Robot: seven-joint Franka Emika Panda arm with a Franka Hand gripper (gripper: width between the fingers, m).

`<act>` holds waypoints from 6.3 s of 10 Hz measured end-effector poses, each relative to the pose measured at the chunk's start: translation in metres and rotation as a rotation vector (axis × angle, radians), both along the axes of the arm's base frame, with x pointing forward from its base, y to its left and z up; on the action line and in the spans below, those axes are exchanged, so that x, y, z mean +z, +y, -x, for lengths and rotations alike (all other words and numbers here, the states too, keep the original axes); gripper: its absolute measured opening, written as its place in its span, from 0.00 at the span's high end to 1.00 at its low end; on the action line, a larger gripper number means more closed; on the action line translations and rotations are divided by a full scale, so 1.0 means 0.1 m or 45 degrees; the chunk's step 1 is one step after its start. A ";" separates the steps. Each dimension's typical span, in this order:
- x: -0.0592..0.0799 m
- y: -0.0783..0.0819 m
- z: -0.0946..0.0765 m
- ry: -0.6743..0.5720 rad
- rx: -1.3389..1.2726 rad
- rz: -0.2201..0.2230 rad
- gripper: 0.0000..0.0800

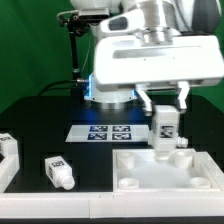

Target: Assemble one leg

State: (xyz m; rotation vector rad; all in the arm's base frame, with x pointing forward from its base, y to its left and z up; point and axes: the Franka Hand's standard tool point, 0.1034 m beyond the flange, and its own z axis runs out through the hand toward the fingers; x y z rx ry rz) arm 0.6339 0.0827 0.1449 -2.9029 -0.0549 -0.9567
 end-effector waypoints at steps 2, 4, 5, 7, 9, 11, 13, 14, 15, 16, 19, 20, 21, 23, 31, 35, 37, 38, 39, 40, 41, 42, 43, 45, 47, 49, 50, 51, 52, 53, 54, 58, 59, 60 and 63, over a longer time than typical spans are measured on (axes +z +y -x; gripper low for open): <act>-0.02 -0.06 0.00 -0.006 0.006 0.019 0.64; -0.02 -0.06 0.00 -0.006 0.007 0.019 0.64; -0.02 -0.05 0.01 -0.005 0.008 0.019 0.64; -0.15 0.03 0.03 -0.044 0.012 0.031 0.64; -0.22 0.13 -0.01 -0.034 0.014 0.007 0.64; -0.31 0.17 -0.01 -0.020 0.018 0.001 0.64; -0.36 0.23 0.02 -0.009 0.028 -0.003 0.64; -0.38 0.24 0.02 -0.008 0.031 -0.002 0.64; -0.38 0.24 0.02 -0.013 0.033 0.000 0.64; -0.40 0.26 0.02 -0.009 0.035 -0.001 0.64; -0.51 0.27 0.06 0.009 0.038 0.000 0.64; -0.51 0.27 0.06 0.002 0.036 0.002 0.64; -0.51 0.27 0.06 -0.009 0.034 0.004 0.64; -0.51 0.26 0.06 -0.007 0.034 0.004 0.64; -0.43 0.35 0.07 0.249 -0.045 -0.079 0.20; -0.43 0.23 -0.09 0.600 -0.046 -0.108 0.19; -0.50 0.20 0.01 0.817 -0.053 -0.151 0.19; -0.49 0.20 -0.01 0.852 -0.038 -0.146 0.19; -0.49 0.19 -0.03 0.847 -0.038 -0.143 0.19; -0.52 0.17 -0.02 0.858 -0.040 -0.142 0.19; -0.64 0.10 -0.06 0.915 -0.073 -0.143 0.19; -0.66 0.07 -0.10 0.941 -0.117 -0.158 0.19; -0.65 0.07 -0.11 0.933 -0.119 -0.155 0.19; -0.66 0.07 -0.10 0.942 -0.180 -0.172 0.35; -0.66 0.07 -0.10 0.963 -0.365 -0.224 0.64; -0.66 0.07 -0.10 0.978 -0.521 -0.268 0.64; -0.66 0.07 -0.10 0.983 -0.582 -0.284 0.64; -0.67 0.11 -0.11 0.980 -0.762 -0.335 0.64; -0.67 0.13 -0.11 0.981 -0.909 -0.379 0.64; -0.67 0.14 -0.12 0.978 -1.057 -0.438 0.64; -0.68 0.14 -0.13 0.960 -1.198 -0.498 0.64; -0.68 0.14 -0.11 0.934 -1.622 -0.640 0.64; -0.68 0.14 -0.11 0.934 -1.605 -0.633 0.62; -0.69 0.14 -0.11 0.935 -1.583 -0.626 0.62; -0.68 0.24 -0.10 0.915 -1.139 -0.431 0.22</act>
Offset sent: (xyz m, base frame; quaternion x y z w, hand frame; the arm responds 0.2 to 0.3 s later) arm 0.0000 0.0000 0.0000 0.0000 0.0000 0.0000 1.0000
